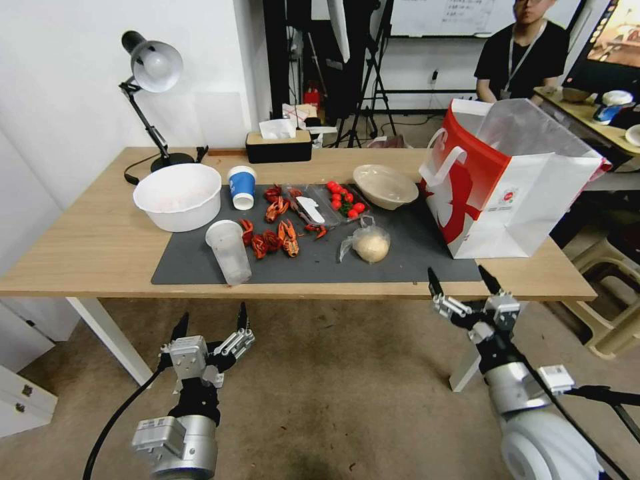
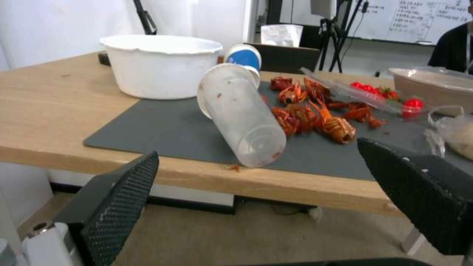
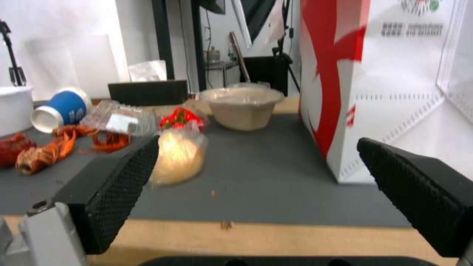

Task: Pick up the trash from the table and place it into the takeout bag.

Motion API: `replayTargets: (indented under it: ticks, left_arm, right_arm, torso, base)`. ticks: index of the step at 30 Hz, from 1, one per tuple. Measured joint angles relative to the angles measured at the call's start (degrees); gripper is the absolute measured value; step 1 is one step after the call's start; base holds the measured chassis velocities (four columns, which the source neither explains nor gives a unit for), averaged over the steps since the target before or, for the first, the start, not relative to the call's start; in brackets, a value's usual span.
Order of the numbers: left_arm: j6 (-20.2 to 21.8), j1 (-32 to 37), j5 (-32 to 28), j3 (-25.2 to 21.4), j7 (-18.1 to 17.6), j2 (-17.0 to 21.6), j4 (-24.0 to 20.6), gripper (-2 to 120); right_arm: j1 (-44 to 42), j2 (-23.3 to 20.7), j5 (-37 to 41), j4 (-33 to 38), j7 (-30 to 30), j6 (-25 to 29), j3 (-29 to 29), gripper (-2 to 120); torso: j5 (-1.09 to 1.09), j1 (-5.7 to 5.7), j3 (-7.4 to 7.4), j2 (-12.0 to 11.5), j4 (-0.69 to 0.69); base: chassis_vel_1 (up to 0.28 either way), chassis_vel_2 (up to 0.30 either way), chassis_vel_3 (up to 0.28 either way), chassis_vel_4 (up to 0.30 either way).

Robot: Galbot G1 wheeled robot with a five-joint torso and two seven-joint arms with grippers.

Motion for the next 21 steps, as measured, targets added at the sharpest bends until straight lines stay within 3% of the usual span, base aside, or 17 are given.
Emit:
replayTargets:
  ticks: [11, 21]
  left_arm:
    - [-0.2, -0.6, 0.0, 0.1, 0.6, 0.0, 2.1, 100]
    - [-0.2, -0.8, 0.0, 0.2, 0.8, -0.3, 2.8, 100]
  right_arm:
    - [-8.0, 3.7, -4.0, -4.3, -2.5, 6.1, -1.6, 100]
    - [-10.0, 4.6, -6.2, -4.6, -3.0, 4.2, -2.9, 100]
  torso:
    - [0.02, 0.0, 0.01, 0.0, 0.01]
    - [0.02, 0.0, 0.01, 0.0, 0.0]
  base:
    - [0.0, 0.0, 0.0, 0.0]
    - [0.0, 0.0, 0.0, 0.0]
